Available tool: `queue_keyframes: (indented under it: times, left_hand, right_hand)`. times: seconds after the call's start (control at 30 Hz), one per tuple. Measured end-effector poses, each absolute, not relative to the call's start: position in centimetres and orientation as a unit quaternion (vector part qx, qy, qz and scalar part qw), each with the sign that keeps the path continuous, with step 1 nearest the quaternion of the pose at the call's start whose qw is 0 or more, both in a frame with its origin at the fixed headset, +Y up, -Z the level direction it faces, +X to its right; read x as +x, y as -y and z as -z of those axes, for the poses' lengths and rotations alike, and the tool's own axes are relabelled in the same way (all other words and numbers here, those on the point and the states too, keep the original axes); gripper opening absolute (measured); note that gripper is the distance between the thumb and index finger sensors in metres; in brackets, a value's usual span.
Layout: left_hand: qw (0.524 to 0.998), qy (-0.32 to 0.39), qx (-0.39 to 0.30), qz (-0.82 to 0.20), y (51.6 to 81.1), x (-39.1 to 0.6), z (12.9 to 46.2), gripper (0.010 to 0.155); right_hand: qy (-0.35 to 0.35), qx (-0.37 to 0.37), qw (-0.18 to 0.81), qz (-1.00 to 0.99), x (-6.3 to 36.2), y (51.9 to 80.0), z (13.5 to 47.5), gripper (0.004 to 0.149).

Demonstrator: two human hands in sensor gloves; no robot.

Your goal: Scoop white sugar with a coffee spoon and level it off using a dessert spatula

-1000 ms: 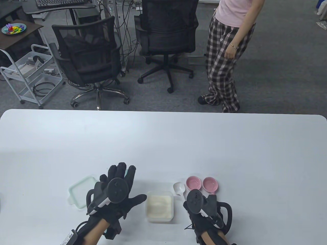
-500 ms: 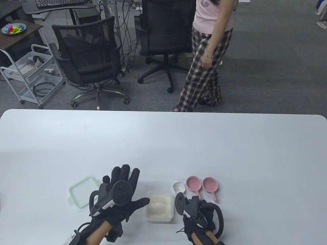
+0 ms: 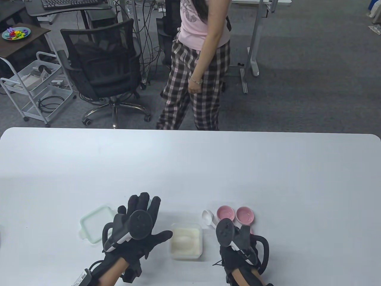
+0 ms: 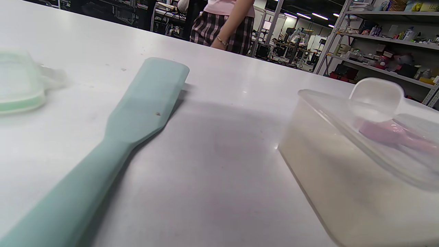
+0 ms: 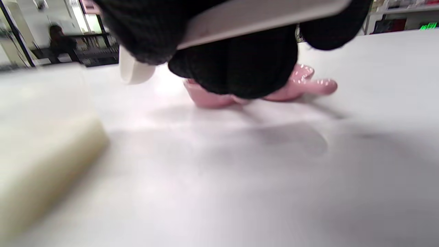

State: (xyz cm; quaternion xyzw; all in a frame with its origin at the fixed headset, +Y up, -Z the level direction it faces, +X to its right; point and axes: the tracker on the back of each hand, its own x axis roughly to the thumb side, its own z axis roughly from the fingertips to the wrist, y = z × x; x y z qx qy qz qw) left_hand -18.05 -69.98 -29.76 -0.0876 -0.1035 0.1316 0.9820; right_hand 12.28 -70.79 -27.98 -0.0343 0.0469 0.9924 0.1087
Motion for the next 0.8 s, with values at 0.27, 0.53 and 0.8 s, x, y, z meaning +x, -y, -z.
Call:
queue_keyframes:
  times: [0.27,0.53,0.8]
  left_hand:
    - [0.981,0.095,-0.091,-0.140,70.3,-19.0,29.9,0.104]
    - [0.979,0.106,-0.096,-0.144,70.5,-18.8,29.9,0.105]
    - [0.962,0.203,-0.111,-0.143,72.5,-15.9,29.5,0.105]
  right_hand:
    - [0.020,-0.032,0.281,-0.959,17.4,68.2,27.5,0.044]
    - [0.033,-0.049,0.329,-0.942,19.7,67.5,27.3,0.043]
    - [0.054,0.007,0.310,-0.949,18.0,67.2,26.8,0.043]
